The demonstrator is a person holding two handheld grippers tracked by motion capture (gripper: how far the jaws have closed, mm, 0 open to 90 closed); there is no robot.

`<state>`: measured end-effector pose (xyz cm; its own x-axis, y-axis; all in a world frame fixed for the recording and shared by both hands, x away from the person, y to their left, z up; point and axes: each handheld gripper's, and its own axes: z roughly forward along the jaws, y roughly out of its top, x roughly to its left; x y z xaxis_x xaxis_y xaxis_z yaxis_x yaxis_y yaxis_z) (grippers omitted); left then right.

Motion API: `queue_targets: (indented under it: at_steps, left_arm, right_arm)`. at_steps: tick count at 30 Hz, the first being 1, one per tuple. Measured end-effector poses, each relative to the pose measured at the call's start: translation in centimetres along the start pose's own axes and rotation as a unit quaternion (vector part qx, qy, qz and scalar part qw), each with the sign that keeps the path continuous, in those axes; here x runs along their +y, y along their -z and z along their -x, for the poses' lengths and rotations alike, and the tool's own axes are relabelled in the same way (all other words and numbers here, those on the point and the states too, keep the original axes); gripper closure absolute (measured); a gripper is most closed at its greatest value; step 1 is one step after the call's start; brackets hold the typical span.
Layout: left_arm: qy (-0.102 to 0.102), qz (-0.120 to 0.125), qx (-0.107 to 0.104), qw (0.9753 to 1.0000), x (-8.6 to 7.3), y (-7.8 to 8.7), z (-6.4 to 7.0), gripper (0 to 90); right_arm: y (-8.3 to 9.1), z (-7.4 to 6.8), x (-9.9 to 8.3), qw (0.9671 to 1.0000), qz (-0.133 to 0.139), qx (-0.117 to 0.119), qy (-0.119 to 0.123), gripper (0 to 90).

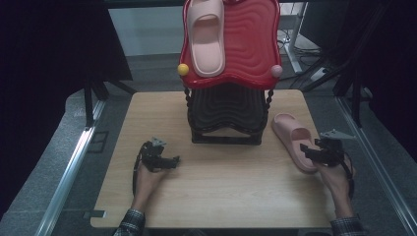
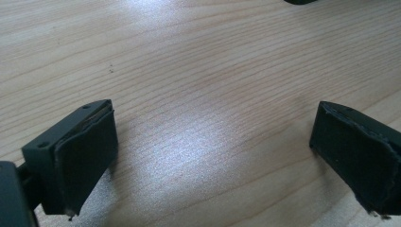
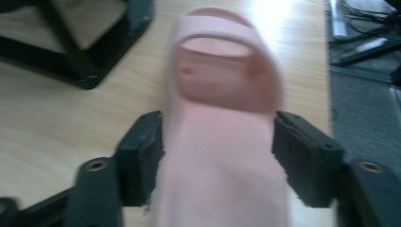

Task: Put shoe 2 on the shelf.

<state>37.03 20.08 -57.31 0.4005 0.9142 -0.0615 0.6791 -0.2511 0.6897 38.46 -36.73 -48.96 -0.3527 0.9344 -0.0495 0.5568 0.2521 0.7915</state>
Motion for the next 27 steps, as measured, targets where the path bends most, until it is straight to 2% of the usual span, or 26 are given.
queue_targets:
  at_steps: [6, 13, 16, 19, 22, 27]
  left_arm:
    - [0.001, 0.001, 0.001, 1.0, 0.0, 0.0, 0.0, 2.0]
    - [0.001, 0.001, 0.001, 1.0, 0.0, 0.0, 0.1, 2.5]
    - [0.001, 0.001, 0.001, 1.0, 0.0, 0.0, 0.1, 2.5]
    - [0.001, 0.001, 0.002, 1.0, 0.0, 0.0, 0.1, 2.5]
    - [0.002, 0.001, 0.002, 1.0, 0.0, 0.0, 0.1, 2.6]
    - [0.002, 0.001, 0.002, 1.0, 0.0, 0.0, 0.1, 2.6]
  right_arm:
    - [-2.2, 1.7, 0.7, 0.9998, -0.013, -0.016, -0.005, 62.0]
    - [-4.3, 3.0, 1.2, 0.9995, -0.013, -0.026, -0.008, 73.7]
    - [-4.5, 3.5, 1.4, 0.9996, -0.015, -0.022, -0.008, 74.7]
    - [-4.6, 3.7, 1.5, 0.9994, -0.018, -0.031, -0.001, 73.8]
    - [-4.9, 3.9, 1.3, 0.9992, -0.019, -0.034, -0.003, 69.6]
    - [-5.9, 4.1, 1.2, 0.9994, -0.023, -0.025, 0.0, 71.6]
